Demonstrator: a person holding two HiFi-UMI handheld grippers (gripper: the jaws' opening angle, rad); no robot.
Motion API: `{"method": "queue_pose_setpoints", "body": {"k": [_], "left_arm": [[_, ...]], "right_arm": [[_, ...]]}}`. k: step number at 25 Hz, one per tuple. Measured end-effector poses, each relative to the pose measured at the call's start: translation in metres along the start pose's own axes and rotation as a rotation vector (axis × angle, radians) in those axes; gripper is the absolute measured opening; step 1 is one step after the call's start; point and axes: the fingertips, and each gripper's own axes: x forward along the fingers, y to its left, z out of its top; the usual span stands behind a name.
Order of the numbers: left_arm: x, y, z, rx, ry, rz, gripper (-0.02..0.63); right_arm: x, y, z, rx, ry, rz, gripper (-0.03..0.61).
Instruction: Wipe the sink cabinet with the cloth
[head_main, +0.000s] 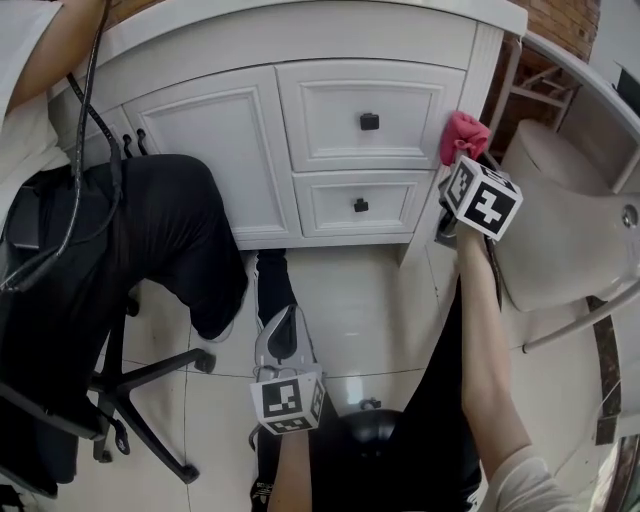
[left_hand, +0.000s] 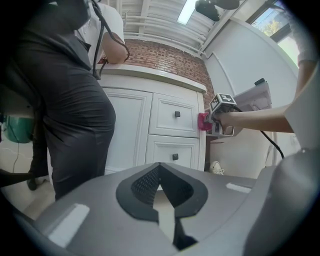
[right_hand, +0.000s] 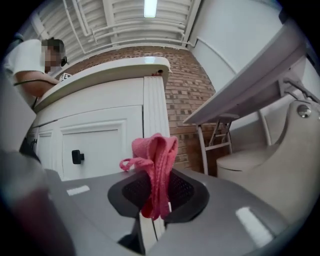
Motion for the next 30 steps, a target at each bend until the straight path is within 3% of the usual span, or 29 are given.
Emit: {"method": "queue_pose_setpoints", "body": {"k": [3,9,12,18,25,30], "left_arm": [[0.0,0.003,-0.002,0.002,0.01,0.004,0.014],[0.029,0.01,0.019,-0.035,-0.045,0.015,0.015],[0.051,0.013,0.038,-0.003,-0.07,-0.004,0.014],[0.087,-0.006,0.052,0.032,-0.088,-0.074,0.014],[0.12,-0.049,0.06,0.063,-0.09,-0.171,0.015],[0.131,-0.056,0.071,0.074,-0.101,-0.186,0.014]], "right_arm": [[-0.021,0.042,-0.007,0.021,-0.03,0.094,0.061],[-0.049,0.236,-0.058,-0.006,0.03,0.507,0.061],[-0.04,0.278,-0.081,-0.049,0.081,0.571,0.061],[-0.007,0.193,-0.08,-0.061,0.057,0.429,0.065],[0.008,0.052,-0.064,0.01,0.01,0.164,0.064],[0.006,-0.013,-0.073,0.082,0.032,-0.014,0.063]]}}
